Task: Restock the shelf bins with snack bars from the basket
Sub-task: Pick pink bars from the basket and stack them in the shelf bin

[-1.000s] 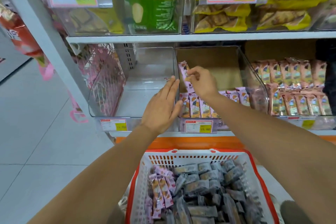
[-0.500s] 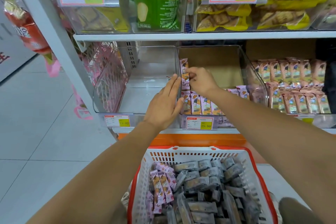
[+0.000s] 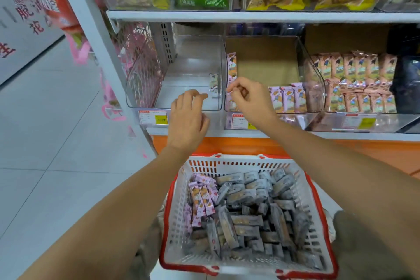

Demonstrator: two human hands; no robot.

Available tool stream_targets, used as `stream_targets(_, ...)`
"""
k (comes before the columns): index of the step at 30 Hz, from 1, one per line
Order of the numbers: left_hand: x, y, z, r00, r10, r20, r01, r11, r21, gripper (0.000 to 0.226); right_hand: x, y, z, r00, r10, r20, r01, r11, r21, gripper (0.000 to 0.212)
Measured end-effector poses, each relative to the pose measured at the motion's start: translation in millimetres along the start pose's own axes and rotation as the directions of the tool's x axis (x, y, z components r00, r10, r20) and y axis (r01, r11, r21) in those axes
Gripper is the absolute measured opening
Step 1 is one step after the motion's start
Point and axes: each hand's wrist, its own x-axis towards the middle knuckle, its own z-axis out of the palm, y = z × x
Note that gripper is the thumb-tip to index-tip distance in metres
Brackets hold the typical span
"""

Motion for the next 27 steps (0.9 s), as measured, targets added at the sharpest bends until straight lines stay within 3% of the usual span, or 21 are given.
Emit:
stream_targets(3, -47.3, -11.3, 4.6, 0.99, -0.122, 0.065, 0.121, 0.992, 0.022, 0.026, -42.5, -5.5, 19.1, 0.995, 0.001, 0.101, -0.002, 1.0, 0.011, 0.017)
stream_targets(6, -100.2, -24.3, 19.2, 0.901, -0.287, 0.325, 0.276, 0.958, 0.081, 0.025, -79.8, 10.3, 48.9, 0.952, 0.131, 0.277, -0.118, 0.991, -0.064, 0.016)
stream_targets(8, -132.4, -30.7, 31.3, 0.786, -0.384, 0.485, 0.356, 0.922, 0.153, 0.037, -101.7, 28.6, 71.2, 0.847, 0.298, 0.44, -0.238, 0.953, -0.187, 0.016)
stream_targets(11, -168.9, -37.7, 52.2, 0.608, -0.487, 0.627, 0.453, 0.861, 0.23, 0.059, -129.7, 58.4, 100.3, 0.578, 0.556, 0.597, -0.346, 0.83, -0.438, 0.024)
stream_targets(12, -176.6, -38.4, 57.3, 0.578, -0.497, 0.647, 0.468, 0.852, 0.236, 0.064, -136.3, 66.5, 107.0, 0.522, 0.602, 0.605, -0.352, 0.797, -0.49, 0.029)
stream_targets(17, -193.0, -44.0, 84.7, 0.637, -0.48, 0.604, 0.549, 0.832, 0.083, 0.068, -152.3, 98.3, 144.1, 0.366, 0.713, 0.598, -0.476, 0.696, -0.538, 0.033)
stream_targets(19, -194.5, -45.0, 94.9, 0.642, -0.504, 0.578, 0.595, 0.803, 0.039, 0.068, -150.4, 108.6, 159.1, 0.376, 0.74, 0.557, -0.543, 0.663, -0.515, 0.037)
stream_targets(22, -198.7, -45.3, 105.8, 0.658, -0.537, 0.529, 0.634, 0.773, -0.004, 0.068, -145.0, 121.3, 182.2, 0.476, 0.716, 0.51, -0.596, 0.689, -0.412, 0.052)
stream_targets(27, -202.7, -43.4, 111.7, 0.69, -0.558, 0.461, 0.63, 0.776, -0.004, 0.062, -148.3, 134.4, 211.9, 0.471, 0.693, 0.545, -0.545, 0.715, -0.438, 0.049)
